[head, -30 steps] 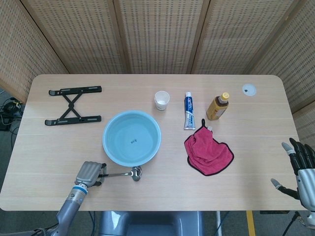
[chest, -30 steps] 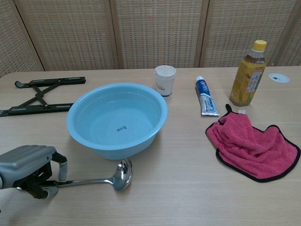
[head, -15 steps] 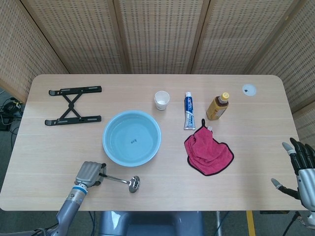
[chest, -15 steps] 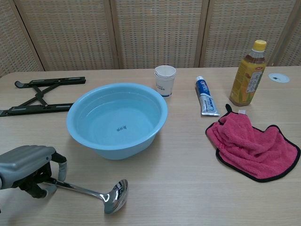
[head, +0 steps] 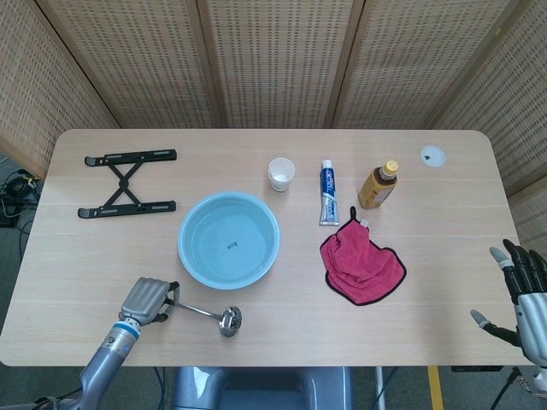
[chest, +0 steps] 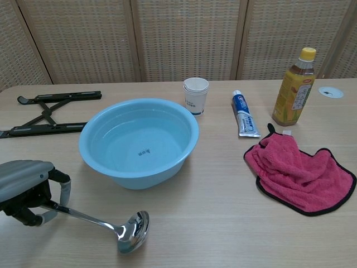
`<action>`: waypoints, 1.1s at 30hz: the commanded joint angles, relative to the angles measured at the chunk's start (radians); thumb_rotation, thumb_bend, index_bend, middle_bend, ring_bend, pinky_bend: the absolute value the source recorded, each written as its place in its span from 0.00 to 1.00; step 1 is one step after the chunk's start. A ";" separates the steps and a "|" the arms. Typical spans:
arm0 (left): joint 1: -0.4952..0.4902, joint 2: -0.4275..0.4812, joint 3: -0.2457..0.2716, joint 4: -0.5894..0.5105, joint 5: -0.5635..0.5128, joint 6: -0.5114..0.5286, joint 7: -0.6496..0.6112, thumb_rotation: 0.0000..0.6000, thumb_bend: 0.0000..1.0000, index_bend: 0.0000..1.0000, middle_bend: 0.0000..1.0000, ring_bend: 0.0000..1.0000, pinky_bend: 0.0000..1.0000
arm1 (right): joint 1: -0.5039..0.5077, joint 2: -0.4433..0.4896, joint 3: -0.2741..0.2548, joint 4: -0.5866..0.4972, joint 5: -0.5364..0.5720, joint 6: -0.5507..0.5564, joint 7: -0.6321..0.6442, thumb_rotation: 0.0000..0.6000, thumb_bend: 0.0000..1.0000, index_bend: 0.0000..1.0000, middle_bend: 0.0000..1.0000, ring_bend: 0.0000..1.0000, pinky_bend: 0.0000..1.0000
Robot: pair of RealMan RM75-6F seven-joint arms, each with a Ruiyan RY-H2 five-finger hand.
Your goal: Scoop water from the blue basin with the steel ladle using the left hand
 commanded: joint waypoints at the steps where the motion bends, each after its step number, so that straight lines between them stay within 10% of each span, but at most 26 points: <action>1: 0.000 0.046 0.009 -0.046 0.037 0.013 -0.017 1.00 0.67 0.75 0.91 0.87 0.93 | 0.000 0.000 -0.001 -0.001 -0.002 0.000 -0.002 1.00 0.00 0.00 0.00 0.00 0.00; 18: -0.070 0.252 -0.079 -0.310 0.000 0.041 0.104 1.00 0.68 0.78 0.91 0.87 0.93 | 0.001 -0.003 0.000 -0.002 0.002 -0.003 -0.007 1.00 0.00 0.00 0.00 0.00 0.00; 33: -0.432 0.314 -0.285 -0.309 -0.581 -0.072 0.384 1.00 0.69 0.80 0.91 0.87 0.93 | 0.015 -0.013 0.018 0.005 0.053 -0.033 -0.022 1.00 0.00 0.00 0.00 0.00 0.00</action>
